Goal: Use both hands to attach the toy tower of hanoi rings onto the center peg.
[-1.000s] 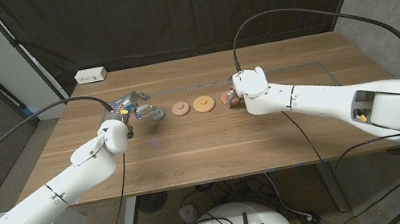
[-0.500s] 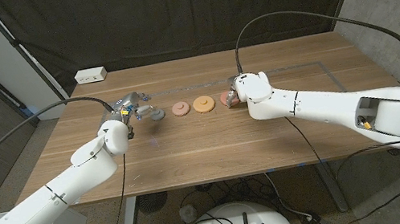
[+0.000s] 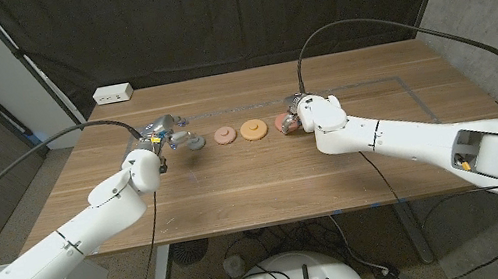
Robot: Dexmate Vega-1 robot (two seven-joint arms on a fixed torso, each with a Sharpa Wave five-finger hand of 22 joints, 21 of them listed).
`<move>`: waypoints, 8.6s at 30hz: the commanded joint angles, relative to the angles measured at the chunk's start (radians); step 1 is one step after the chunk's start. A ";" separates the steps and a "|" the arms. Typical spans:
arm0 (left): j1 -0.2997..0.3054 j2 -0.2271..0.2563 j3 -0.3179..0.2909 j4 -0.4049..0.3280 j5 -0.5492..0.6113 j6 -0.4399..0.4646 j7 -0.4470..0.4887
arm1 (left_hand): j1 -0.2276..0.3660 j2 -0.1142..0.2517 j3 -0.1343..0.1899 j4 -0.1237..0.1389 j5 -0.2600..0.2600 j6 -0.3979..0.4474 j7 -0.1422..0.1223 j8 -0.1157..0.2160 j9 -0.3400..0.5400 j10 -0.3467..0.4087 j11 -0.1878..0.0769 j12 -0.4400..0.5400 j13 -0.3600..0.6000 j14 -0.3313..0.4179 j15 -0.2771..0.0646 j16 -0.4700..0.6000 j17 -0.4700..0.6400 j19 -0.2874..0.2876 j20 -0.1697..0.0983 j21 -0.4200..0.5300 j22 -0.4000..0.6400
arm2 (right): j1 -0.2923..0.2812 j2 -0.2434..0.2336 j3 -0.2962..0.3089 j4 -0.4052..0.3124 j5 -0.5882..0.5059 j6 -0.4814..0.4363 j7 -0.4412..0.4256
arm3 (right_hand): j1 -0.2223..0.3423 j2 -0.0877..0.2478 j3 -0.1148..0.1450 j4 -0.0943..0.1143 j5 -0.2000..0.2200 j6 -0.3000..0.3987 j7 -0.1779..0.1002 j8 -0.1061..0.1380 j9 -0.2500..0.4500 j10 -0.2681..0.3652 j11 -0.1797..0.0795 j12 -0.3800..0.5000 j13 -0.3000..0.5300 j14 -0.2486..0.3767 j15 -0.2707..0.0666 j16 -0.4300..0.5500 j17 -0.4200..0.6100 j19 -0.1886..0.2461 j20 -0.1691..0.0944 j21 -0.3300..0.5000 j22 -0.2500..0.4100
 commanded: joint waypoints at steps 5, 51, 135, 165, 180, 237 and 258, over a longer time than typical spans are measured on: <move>0.000 0.000 -0.002 -0.005 0.001 0.006 -0.001 | 0.001 0.010 -0.001 -0.004 0.011 0.010 -0.001 0.004 0.003 0.011 0.002 -0.004 0.003 0.003 -0.099 0.006 0.003 -0.008 -0.075 0.012 -0.004 | -0.007 -0.011 0.029 -0.021 -0.018 0.018 0.014 | 0.037 0.067 0.074 0.052 0.018 0.188 -0.177 0.037 0.002 0.215 -0.194 0.001 0.056 0.038 -0.041 0.022 0.008 0.023 -0.072 0.020 0.014; 0.030 0.013 -0.020 -0.019 -0.013 0.001 0.014 | 0.002 0.010 0.001 -0.005 0.016 0.016 -0.003 0.001 0.004 0.019 -0.001 -0.009 0.011 -0.001 -0.099 0.015 0.000 -0.018 -0.076 0.042 -0.028 | 0.014 -0.061 0.067 -0.187 -0.097 0.017 0.201 | 0.010 0.059 0.124 0.051 0.051 0.181 -0.154 0.020 -0.001 0.208 -0.171 -0.034 0.078 0.065 -0.040 0.043 0.008 0.027 -0.074 0.024 -0.003; 0.111 0.039 -0.081 -0.006 -0.021 -0.060 0.089 | 0.011 0.006 0.008 -0.007 0.024 0.010 -0.010 -0.004 0.004 0.014 -0.006 -0.024 0.021 -0.004 -0.100 0.030 -0.015 -0.040 -0.083 0.113 -0.087 | 0.068 0.121 0.019 -0.024 -0.111 0.125 0.201 | 0.004 0.040 0.187 0.047 0.072 0.197 -0.156 0.006 -0.001 0.226 -0.168 -0.062 0.099 0.077 -0.040 0.051 0.009 0.042 -0.074 0.031 -0.017; 0.103 0.033 -0.078 -0.009 -0.020 -0.060 0.081 | 0.011 0.006 0.009 -0.006 0.025 0.010 -0.009 -0.004 0.004 0.016 -0.003 -0.024 0.022 -0.005 -0.100 0.033 -0.018 -0.046 -0.083 0.133 -0.103 | 0.100 0.181 -0.017 0.093 -0.051 0.154 0.161 | -0.002 0.036 0.208 0.048 0.076 0.202 -0.156 0.001 0.001 0.231 -0.169 -0.071 0.106 0.075 -0.041 0.044 0.005 0.043 -0.074 0.033 -0.023; 0.099 0.029 -0.073 -0.011 -0.018 -0.046 0.077 | 0.011 0.006 0.011 -0.005 0.027 0.010 -0.009 -0.004 0.004 0.016 -0.008 -0.025 0.022 -0.007 -0.100 0.034 -0.019 -0.050 -0.083 0.143 -0.111 | 0.102 0.181 -0.032 0.114 -0.044 0.156 0.144 | -0.007 0.035 0.218 0.049 0.077 0.205 -0.158 -0.001 0.002 0.237 -0.169 -0.075 0.108 0.072 -0.041 0.039 0.002 0.045 -0.074 0.036 -0.024; 0.088 0.014 -0.059 0.004 -0.023 -0.061 0.080 | 0.012 0.009 0.017 -0.005 0.031 0.013 -0.008 -0.004 0.004 0.019 -0.004 -0.025 0.023 -0.011 -0.100 0.039 -0.023 -0.063 -0.087 0.183 -0.144 | 0.130 0.175 -0.085 0.151 -0.035 0.123 0.159 | -0.078 -0.053 0.224 0.048 0.054 0.094 -0.155 -0.049 0.028 0.125 -0.160 -0.118 0.087 0.024 -0.042 -0.002 -0.007 0.018 -0.073 0.026 -0.051; 0.094 0.017 -0.065 -0.005 -0.022 -0.059 0.081 | 0.011 0.010 0.020 -0.005 0.033 0.014 -0.010 -0.004 0.004 0.022 -0.004 -0.025 0.023 -0.009 -0.100 0.043 -0.024 -0.068 -0.087 0.198 -0.157 | 0.145 0.174 -0.107 0.140 -0.068 0.115 0.213 | -0.107 -0.131 0.206 0.052 -0.025 -0.026 -0.104 -0.098 0.025 -0.010 -0.111 -0.121 0.052 -0.033 -0.041 -0.057 -0.021 -0.021 -0.072 0.013 -0.066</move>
